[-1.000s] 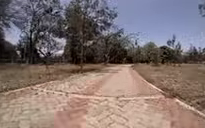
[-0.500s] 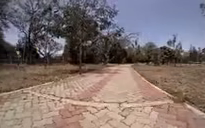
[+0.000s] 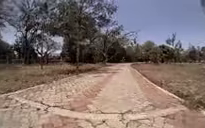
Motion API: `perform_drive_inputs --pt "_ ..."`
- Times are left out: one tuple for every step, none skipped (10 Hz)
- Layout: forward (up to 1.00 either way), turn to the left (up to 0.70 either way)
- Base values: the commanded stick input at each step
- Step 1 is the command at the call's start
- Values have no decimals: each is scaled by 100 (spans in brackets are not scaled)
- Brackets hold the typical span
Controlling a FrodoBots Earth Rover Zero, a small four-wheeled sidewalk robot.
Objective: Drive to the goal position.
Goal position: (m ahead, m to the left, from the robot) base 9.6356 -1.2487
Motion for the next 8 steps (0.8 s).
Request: perform_drive_inputs --pt "100 0" --pt "100 0" --pt "100 0" --pt "100 0" --pt "100 0" --pt "100 0" --pt "100 0" --pt "100 0"
